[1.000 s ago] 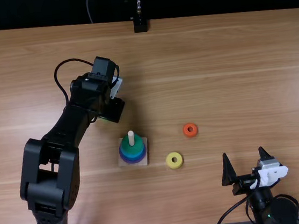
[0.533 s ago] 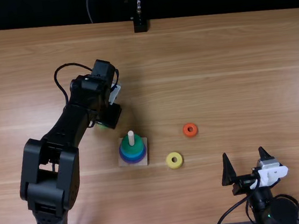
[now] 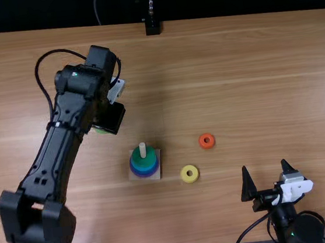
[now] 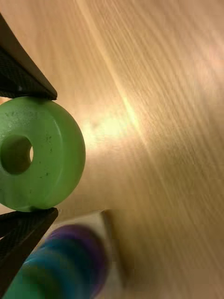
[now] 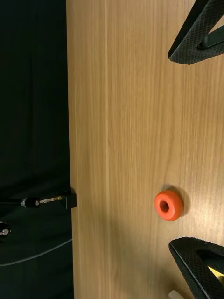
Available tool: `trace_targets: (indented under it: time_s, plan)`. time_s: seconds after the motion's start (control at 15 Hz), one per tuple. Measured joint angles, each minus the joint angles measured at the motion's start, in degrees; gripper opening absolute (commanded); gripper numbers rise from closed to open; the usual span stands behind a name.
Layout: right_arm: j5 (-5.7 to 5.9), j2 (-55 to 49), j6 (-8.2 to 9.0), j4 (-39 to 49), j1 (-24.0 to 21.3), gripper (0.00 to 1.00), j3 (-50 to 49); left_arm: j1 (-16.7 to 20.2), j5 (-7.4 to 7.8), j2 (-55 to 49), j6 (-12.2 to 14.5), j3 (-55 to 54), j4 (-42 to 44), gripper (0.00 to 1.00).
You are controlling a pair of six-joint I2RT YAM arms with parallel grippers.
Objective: Build the Hanoi tower: stack the rings onto the peg from bottom to top in this color order: purple, dark blue, light blue, dark green, light green, yellow, orange.
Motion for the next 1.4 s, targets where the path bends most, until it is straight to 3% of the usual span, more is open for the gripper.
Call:
trace_targets:
  time_s: [0.13, 0.47, 0.8, 1.4]
  plan:
    - [0.02, 0.0, 0.04, 0.0, 0.0, 1.0, 0.0, -0.2, -0.02, -3.7, -0.6, 0.0, -0.7, 0.0]
    - [0.0, 0.0, 0.04, 0.0, 0.0, 1.0, 0.0, -4.9, 0.02, -9.6, -7.5, 0.0, -5.8, 0.0]
    - [0.02, 0.0, 0.02, 0.0, 0.0, 1.0, 0.0, -10.2, 0.07, -9.7, -12.0, 0.0, -8.4, 0.0]
    - [0.0, 0.0, 0.04, 0.0, 0.0, 1.0, 0.0, -14.2, 0.61, -9.6, -15.2, 2.4, -7.8, 0.0]
